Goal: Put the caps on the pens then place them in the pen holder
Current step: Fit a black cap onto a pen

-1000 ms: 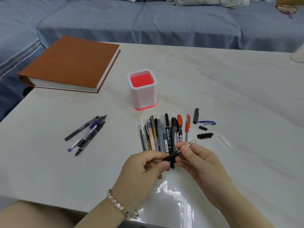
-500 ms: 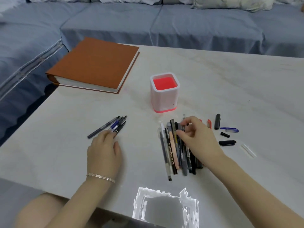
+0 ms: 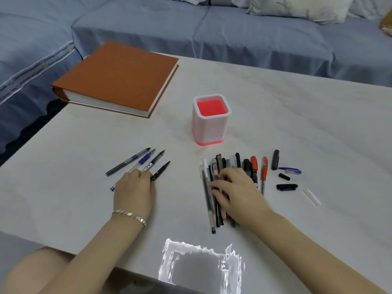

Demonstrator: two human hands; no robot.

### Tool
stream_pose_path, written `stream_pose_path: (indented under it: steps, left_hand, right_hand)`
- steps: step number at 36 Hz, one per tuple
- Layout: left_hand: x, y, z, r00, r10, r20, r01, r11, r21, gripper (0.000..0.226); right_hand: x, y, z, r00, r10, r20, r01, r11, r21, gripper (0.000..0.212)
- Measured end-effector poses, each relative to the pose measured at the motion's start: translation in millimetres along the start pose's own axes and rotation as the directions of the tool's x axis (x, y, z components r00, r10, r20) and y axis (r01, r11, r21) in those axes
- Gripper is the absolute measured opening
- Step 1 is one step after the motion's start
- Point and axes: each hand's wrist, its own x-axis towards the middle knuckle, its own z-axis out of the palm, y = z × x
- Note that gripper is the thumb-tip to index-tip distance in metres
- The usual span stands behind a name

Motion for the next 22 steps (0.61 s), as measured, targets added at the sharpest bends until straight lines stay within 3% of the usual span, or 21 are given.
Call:
stream_pose_path:
  steps: [4, 8, 11, 14, 18, 22]
  left_hand:
    - [-5, 21, -3, 0.994, -0.101, 0.034, 0.106, 0.966, -0.236, 0.019]
    - [-12, 38, -5, 0.998, -0.059, 0.031, 0.066, 0.909, -0.412, 0.015]
    - [-19, 47, -7, 0.996, -0.039, 0.079, 0.073, 0.861, -0.503, 0.011]
    - [-26, 57, -9, 0.994, 0.019, 0.111, 0.045, 0.835, -0.549, 0.009]
    - [-32, 73, -10, 0.987, 0.091, 0.134, 0.001, 0.826, -0.563, 0.01]
    - [-36, 87, -12, 0.98, 0.136, 0.147, -0.026, 0.813, -0.582, 0.012]
  right_hand:
    - [-9, 2, 4, 0.997, -0.037, 0.075, 0.044, 0.994, -0.098, 0.034]
    - [-14, 4, 9, 0.992, -0.009, 0.125, 0.031, 0.985, -0.171, 0.039]
    - [-19, 9, 7, 0.993, -0.026, 0.118, 0.032, 0.998, -0.053, 0.041]
    - [-24, 24, -5, 0.996, 0.078, 0.034, -0.082, 0.989, 0.124, 0.043]
    - [-35, 63, -20, 0.956, 0.221, -0.195, -0.203, 0.974, 0.104, 0.023]
    - [-53, 91, -36, 0.917, 0.372, -0.14, -0.364, 0.928, 0.08, 0.025]
